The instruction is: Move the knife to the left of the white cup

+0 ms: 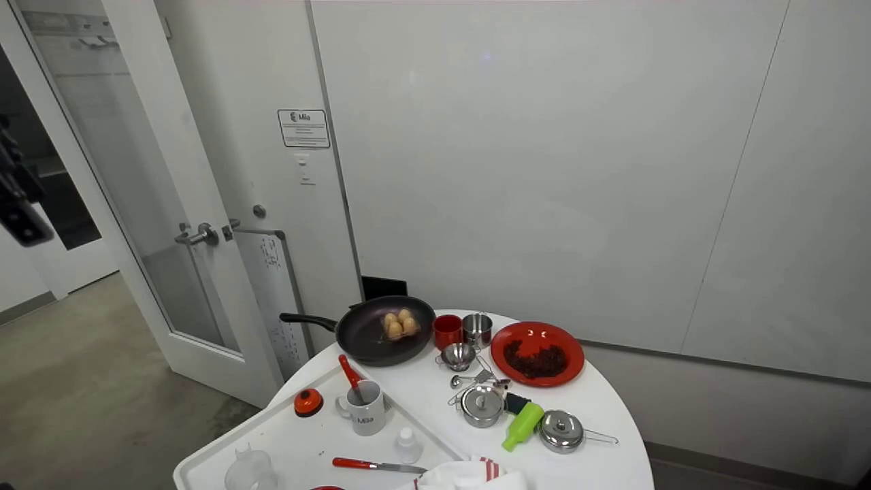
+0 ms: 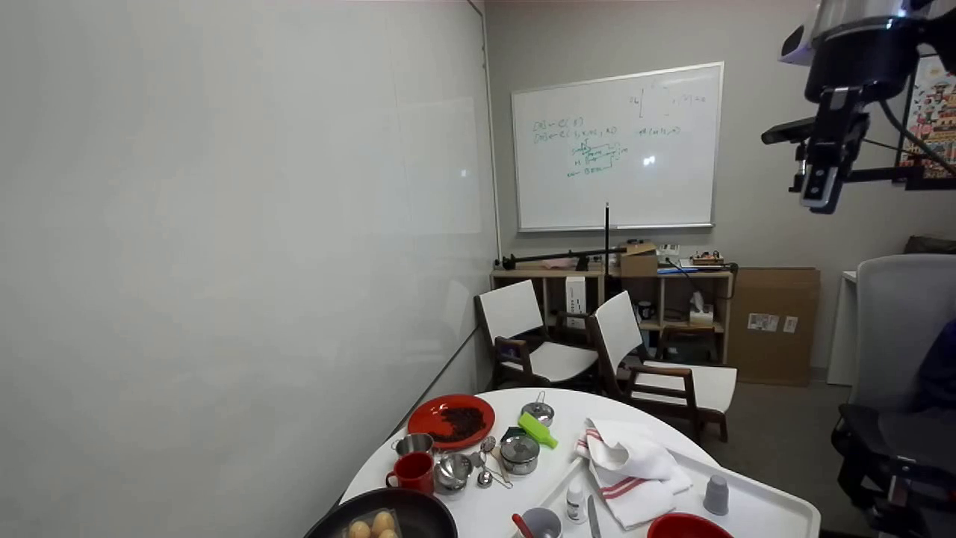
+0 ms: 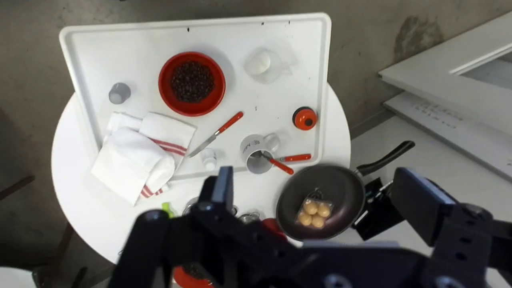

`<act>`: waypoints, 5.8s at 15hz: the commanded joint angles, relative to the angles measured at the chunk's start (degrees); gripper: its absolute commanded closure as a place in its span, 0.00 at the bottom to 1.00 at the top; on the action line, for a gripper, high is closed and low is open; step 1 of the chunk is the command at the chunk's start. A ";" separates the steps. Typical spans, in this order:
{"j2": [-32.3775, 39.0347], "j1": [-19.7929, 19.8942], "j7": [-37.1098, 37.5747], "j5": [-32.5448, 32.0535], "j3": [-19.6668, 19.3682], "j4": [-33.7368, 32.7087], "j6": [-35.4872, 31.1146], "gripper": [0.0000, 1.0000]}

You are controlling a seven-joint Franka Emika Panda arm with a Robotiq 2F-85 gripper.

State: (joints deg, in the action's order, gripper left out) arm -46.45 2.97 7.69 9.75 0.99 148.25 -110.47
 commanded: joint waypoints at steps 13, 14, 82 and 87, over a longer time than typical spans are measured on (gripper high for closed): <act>18.34 0.66 10.01 -12.45 9.42 8.62 -23.74 0.00; 18.83 0.74 10.02 -12.50 9.40 8.26 -23.75 0.00; 111.34 -6.78 27.72 -4.71 -4.19 -48.60 -51.70 0.00; 114.90 -12.02 29.40 -3.76 -8.60 -53.72 -47.78 0.00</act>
State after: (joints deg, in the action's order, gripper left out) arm 65.14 -4.98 36.89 4.07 -4.71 99.42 -161.23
